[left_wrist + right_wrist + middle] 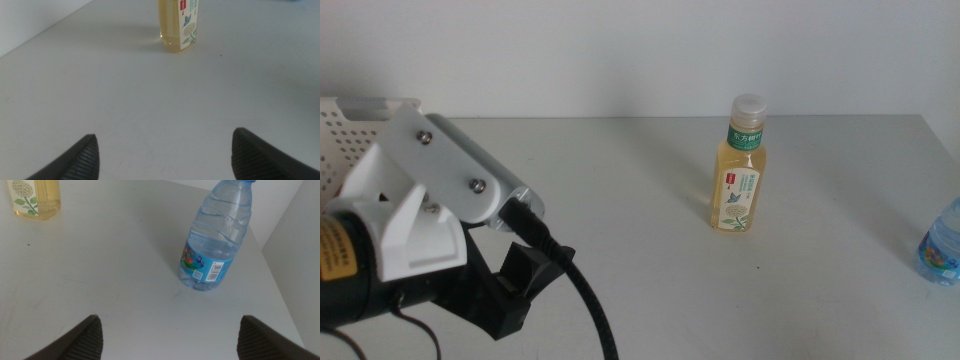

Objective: Use arms to grab the bottles and put them into the dustbin to the left of the table.

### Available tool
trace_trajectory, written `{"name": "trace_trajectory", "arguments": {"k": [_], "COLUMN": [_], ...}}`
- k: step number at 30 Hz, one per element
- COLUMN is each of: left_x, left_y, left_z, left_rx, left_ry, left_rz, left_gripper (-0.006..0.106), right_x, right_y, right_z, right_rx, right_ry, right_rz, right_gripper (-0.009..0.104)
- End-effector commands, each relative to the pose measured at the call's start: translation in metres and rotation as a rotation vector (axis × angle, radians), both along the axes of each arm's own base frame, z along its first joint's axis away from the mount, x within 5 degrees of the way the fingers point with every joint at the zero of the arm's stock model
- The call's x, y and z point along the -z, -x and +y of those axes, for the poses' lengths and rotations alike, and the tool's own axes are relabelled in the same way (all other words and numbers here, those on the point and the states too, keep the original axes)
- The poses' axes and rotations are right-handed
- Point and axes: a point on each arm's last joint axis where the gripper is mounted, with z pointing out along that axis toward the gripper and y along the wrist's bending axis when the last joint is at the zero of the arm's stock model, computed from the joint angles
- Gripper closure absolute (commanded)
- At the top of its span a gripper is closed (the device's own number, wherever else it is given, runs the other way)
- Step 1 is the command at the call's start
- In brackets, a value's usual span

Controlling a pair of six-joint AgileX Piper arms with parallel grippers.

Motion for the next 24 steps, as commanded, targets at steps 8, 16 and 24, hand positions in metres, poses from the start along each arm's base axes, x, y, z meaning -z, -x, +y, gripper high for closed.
{"name": "trace_trajectory", "arguments": {"k": [8, 16, 24], "left_x": [-0.013, -0.012, 0.002], "left_y": [0.008, -0.005, -0.034], "left_z": [-0.001, -0.009, -0.032], "left_rx": [-0.018, -0.042, -0.086], "left_ry": [0.181, 0.236, 0.308], "left_rz": [-0.06, -0.114, -0.122], "left_gripper": [0.01, 0.011, 0.011], "right_x": [-0.006, -0.006, -0.006], "right_y": [0.0, 0.0, 0.0], "right_z": [-0.001, -0.001, -0.001], "right_rx": [0.01, 0.01, 0.01], "right_ry": [0.02, 0.02, 0.02], "right_rz": [-0.073, -0.073, -0.073], "right_gripper": [0.01, 0.01, 0.01]}}
